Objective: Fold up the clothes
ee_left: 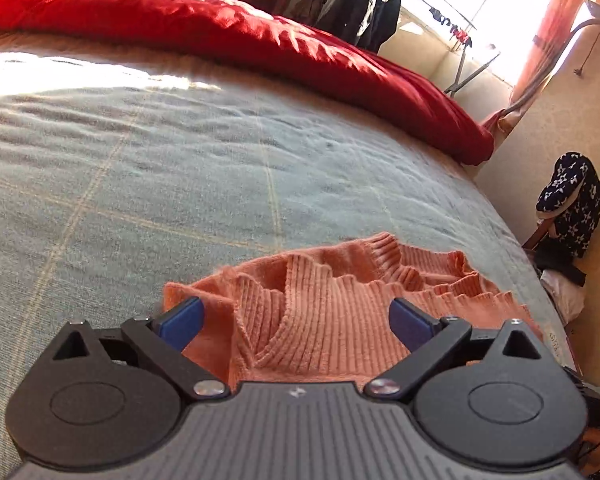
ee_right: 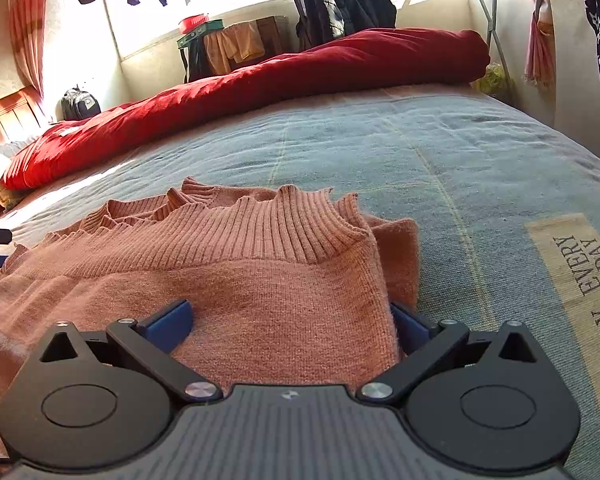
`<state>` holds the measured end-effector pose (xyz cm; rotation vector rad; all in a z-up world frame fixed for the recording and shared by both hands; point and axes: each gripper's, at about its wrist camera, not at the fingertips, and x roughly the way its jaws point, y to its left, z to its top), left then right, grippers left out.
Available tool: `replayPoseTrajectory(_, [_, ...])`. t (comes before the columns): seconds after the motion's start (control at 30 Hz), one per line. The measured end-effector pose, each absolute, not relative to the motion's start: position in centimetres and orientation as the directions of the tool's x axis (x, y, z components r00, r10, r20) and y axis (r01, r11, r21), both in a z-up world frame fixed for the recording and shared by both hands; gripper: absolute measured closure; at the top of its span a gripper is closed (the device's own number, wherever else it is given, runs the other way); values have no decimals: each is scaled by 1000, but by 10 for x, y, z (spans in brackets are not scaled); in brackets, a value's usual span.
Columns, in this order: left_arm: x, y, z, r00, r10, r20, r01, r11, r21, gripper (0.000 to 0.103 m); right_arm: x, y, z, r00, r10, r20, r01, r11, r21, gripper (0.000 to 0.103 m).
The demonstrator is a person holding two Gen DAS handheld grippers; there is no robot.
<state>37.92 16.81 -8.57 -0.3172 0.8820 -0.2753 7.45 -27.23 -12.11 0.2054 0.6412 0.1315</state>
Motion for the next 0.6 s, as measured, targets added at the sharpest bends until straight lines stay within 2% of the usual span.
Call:
replayPoseTrajectory(0.13, [371, 157, -71, 624, -308, -718, 122, 946, -299, 6, 73, -271, -119, 794, 177, -582, -54, 973, 224, 0])
replayPoseTrajectory(0.33, [313, 132, -22, 680, -344, -647, 255, 939, -231, 4, 57, -258, -98, 800, 162, -578, -52, 978, 201, 0])
replayPoseTrajectory(0.5, [269, 102, -44, 656, -320, -684, 293, 943, -159, 3, 32, -238, -84, 810, 173, -561, -102, 982, 156, 0])
replayPoseTrajectory(0.6, [248, 98, -69, 633, -268, -726, 255, 958, -132, 3, 18, -231, -84, 806, 161, -569, -111, 986, 121, 0])
